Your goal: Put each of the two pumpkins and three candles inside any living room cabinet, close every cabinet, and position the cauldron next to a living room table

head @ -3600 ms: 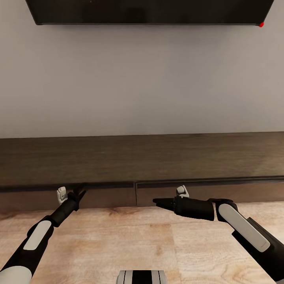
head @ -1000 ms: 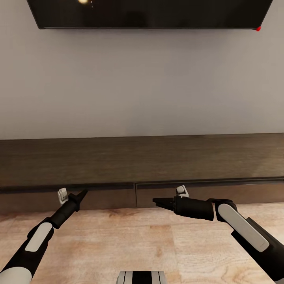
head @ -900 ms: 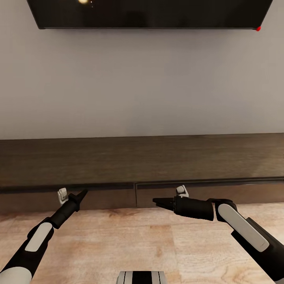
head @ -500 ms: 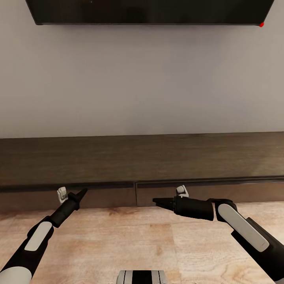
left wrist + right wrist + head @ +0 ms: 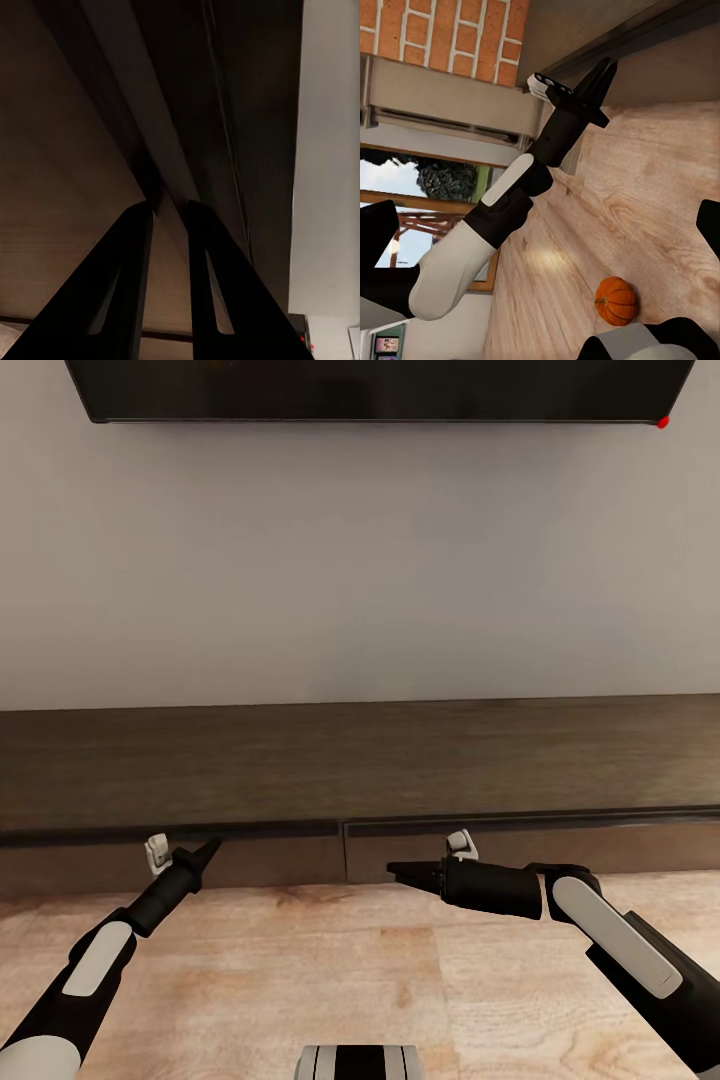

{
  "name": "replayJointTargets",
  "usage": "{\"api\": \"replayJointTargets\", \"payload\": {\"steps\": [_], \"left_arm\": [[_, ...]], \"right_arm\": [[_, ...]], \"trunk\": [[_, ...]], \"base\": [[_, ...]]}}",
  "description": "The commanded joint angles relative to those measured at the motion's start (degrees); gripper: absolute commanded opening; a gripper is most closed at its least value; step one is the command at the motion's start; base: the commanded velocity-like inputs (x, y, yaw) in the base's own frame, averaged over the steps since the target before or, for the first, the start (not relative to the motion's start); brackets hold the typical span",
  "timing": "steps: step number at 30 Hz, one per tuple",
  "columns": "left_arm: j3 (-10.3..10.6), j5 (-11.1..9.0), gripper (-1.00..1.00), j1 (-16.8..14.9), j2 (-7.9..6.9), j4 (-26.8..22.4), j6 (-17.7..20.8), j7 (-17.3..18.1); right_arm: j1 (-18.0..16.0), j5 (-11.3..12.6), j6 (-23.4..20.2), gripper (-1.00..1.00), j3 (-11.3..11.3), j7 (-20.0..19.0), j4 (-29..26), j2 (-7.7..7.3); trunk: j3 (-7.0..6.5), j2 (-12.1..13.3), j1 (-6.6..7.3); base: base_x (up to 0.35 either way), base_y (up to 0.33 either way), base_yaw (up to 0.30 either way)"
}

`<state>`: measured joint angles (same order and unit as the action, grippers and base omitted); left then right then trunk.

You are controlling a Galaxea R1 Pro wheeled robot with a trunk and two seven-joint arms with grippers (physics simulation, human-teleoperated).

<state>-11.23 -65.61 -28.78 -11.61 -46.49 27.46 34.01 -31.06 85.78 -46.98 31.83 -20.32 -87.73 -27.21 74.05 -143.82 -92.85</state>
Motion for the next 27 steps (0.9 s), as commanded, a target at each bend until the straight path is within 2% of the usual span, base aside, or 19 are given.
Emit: {"api": "replayJointTargets", "payload": {"steps": [1,13,27], "left_arm": [[-0.07,-1.28,-1.0,-0.05,-0.01,-0.09,0.84,0.16],[-0.1,-1.28,-1.0,-0.05,-0.07,-0.09,0.84,0.29],[-0.11,-1.28,-1.0,-0.05,-0.08,-0.09,0.84,0.28]], "right_arm": [[-0.05,-0.09,-0.05,1.0,0.08,-0.24,0.03,-0.04],[-0.05,-0.09,-0.05,1.0,0.08,-0.24,0.08,-0.03],[-0.05,-0.09,-0.05,1.0,0.08,-0.24,0.11,0.0]], "trunk": [[0.03,-0.02,0.02],[0.03,-0.02,0.02],[0.03,-0.02,0.02]], "base": [[0.0,0.0,0.0],[-0.001,0.0,0.0],[-0.073,0.0,0.0]]}}
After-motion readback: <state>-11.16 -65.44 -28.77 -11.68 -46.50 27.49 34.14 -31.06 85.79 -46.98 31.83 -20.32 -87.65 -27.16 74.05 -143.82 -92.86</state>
